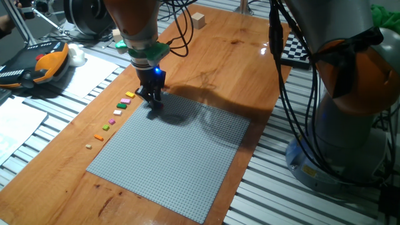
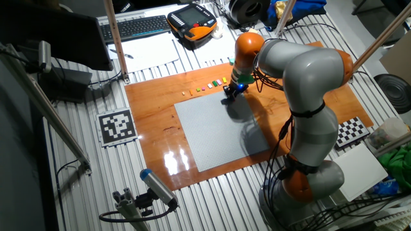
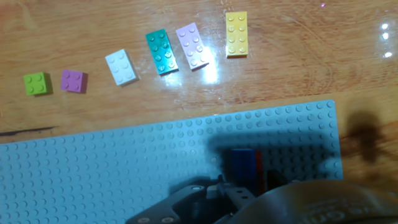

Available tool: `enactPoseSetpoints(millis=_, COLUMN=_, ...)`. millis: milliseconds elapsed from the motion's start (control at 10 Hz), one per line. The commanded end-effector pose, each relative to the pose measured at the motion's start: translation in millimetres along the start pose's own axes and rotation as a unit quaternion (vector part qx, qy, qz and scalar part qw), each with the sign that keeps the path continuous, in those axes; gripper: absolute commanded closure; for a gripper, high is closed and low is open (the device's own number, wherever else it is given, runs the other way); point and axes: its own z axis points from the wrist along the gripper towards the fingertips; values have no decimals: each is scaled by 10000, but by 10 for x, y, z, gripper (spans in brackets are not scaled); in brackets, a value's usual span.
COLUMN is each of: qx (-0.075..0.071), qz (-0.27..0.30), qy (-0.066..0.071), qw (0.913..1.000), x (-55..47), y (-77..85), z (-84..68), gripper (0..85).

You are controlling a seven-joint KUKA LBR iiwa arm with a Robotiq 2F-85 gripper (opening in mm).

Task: Stack small Lego blocks randomly, one at a time

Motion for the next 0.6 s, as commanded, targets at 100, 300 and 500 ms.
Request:
enactPoseSetpoints(millis=100, qx=32, qz=-29, qy=-23, qw=10000, x=3, y=-7, z=0, gripper=510)
enactPoseSetpoints(millis=300, qx=54, qz=-83, qy=-40, qw=9999, x=-8, y=-39, z=10, gripper=510)
enactPoseSetpoints(millis=500, qx=54, qz=-83, qy=-47, qw=9999, x=-7, y=-37, z=0, gripper=510)
